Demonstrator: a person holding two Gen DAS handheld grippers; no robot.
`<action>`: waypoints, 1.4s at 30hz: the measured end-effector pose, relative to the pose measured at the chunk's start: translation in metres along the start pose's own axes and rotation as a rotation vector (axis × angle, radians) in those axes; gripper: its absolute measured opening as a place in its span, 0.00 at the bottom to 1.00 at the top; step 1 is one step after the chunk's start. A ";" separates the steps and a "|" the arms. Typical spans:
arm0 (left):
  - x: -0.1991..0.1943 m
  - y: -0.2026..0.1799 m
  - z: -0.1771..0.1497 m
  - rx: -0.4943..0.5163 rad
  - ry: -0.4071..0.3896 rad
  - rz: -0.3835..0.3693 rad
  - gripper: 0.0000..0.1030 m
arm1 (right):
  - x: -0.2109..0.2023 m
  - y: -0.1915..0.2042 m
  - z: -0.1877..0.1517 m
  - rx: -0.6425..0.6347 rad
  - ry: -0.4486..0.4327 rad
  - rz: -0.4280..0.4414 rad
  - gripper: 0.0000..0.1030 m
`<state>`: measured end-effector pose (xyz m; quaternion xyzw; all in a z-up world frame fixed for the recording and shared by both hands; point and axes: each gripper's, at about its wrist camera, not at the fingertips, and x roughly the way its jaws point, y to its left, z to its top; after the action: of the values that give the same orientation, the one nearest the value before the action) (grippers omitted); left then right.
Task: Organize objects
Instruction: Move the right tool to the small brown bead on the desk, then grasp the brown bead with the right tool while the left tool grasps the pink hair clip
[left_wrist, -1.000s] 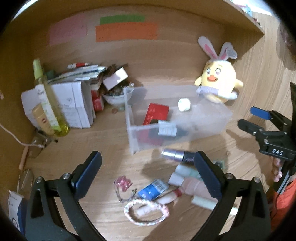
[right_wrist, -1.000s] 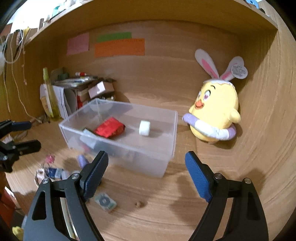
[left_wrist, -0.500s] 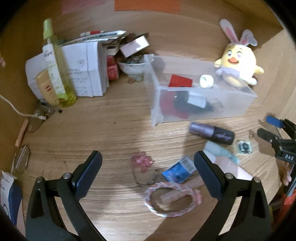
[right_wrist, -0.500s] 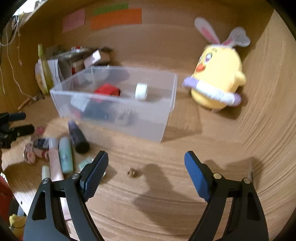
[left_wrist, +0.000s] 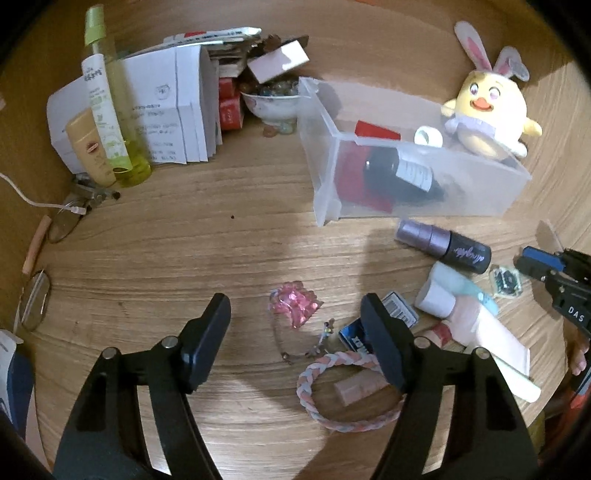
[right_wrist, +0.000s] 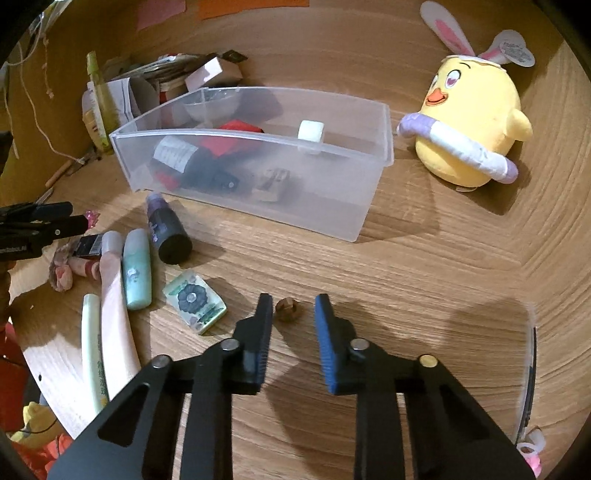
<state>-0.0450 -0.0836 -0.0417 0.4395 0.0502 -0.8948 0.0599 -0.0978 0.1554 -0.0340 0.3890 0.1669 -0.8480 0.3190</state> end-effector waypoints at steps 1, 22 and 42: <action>0.002 0.000 0.000 0.000 0.012 -0.006 0.71 | 0.001 0.002 0.000 -0.006 0.000 -0.003 0.14; 0.004 0.005 0.002 -0.005 -0.005 0.016 0.27 | -0.002 0.009 -0.001 -0.041 -0.038 -0.025 0.10; -0.069 -0.025 0.044 0.018 -0.251 -0.070 0.27 | -0.050 0.011 0.032 -0.003 -0.214 -0.009 0.10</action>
<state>-0.0410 -0.0607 0.0410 0.3225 0.0498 -0.9448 0.0304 -0.0833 0.1514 0.0247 0.2948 0.1350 -0.8859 0.3316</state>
